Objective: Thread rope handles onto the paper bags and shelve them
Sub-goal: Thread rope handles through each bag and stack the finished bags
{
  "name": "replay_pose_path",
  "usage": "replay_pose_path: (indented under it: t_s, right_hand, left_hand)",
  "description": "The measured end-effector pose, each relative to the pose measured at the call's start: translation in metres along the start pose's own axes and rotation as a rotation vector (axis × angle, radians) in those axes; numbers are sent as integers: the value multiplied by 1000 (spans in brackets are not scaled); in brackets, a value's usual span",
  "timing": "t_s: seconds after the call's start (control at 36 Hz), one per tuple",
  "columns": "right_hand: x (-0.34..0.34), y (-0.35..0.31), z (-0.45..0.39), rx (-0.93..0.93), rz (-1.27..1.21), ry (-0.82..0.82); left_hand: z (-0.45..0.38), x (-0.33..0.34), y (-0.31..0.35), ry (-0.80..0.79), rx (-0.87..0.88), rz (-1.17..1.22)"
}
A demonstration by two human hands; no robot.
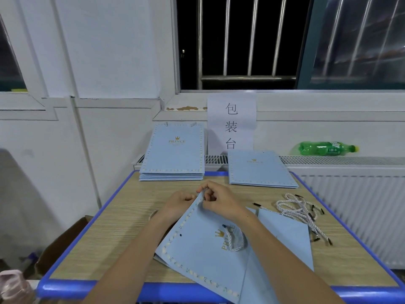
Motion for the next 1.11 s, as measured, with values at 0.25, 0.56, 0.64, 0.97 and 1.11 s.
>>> replay_pose_path:
  t_s: [0.25,0.56,0.64,0.97,1.11]
  right_hand:
    - [3,-1,2,8,-13,-11]
    - [3,1,4,24,-70,2]
    - [-3,4,4,29,-108,68]
    - [-21,8,3,124,-536,231]
    - [-30,8,6,151,-830,333]
  left_hand:
    - [-8,-4,-1,28,4,-73]
    - [-12,-13,-10,81,-46,-41]
    - [-7,-8,-4,34,-42,-13]
    - [-9,0,-7,-36,-37,-79]
    - [-5,7,-3,-70,-31,-111]
Point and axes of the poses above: each hand's wrist, its own z-axis away from the middle knuckle, its own x-axis out of the palm, y = z × x, the point moved 10 cm from there along -z, towards the middle knuckle, and after that the axes turned 2 degrees about y, right-handed, at the moved point
